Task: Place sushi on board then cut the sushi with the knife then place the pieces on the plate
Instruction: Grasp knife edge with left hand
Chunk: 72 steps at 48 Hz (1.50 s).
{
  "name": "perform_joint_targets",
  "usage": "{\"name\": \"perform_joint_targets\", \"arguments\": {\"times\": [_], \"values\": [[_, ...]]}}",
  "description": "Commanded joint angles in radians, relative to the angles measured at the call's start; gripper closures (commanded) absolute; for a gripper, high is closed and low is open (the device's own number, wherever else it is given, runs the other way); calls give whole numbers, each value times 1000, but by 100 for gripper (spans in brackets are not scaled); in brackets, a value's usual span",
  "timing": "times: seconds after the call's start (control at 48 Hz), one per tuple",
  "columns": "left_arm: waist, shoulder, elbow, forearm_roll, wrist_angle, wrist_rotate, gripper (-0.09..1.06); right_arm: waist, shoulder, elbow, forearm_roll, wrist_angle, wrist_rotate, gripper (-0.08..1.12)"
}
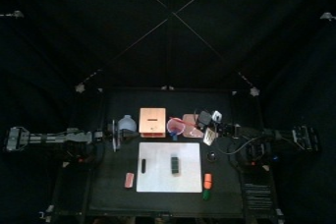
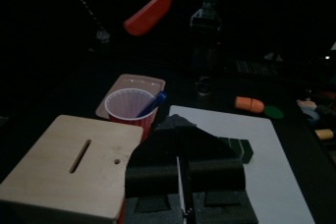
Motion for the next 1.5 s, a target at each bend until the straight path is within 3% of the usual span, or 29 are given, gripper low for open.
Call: {"name": "perform_joint_targets", "arguments": {"times": [0.021, 0.229, 0.375, 0.667, 0.875, 1.021, 1.188, 1.5], "values": [[-6, 5, -40, 15, -28, 0, 98, -2, -91, 127, 44, -183, 2, 70], [-18, 21, -61, 37, -55, -2, 96, -5, -199, 370, 103, -476, -3, 70], [-60, 54, -78, 38, -57, -2, 88, 12, -204, 486, 104, -649, -5, 70], [-140, 149, -118, 32, -51, -6, 49, 37, -127, 552, 83, -761, -11, 70], [-156, 207, -155, 21, -40, -6, 18, 48, -61, 540, 81, -815, -12, 70], [-155, 261, -202, 17, 20, -3, 7, 52, -34, 526, 77, -827, -11, 70], [-155, 339, -279, 17, 150, -5, 7, 55, -8, 508, 77, -828, -11, 70], [-160, 489, -400, 17, 287, -5, 7, 69, 52, 483, 77, -851, -11, 70]]}}
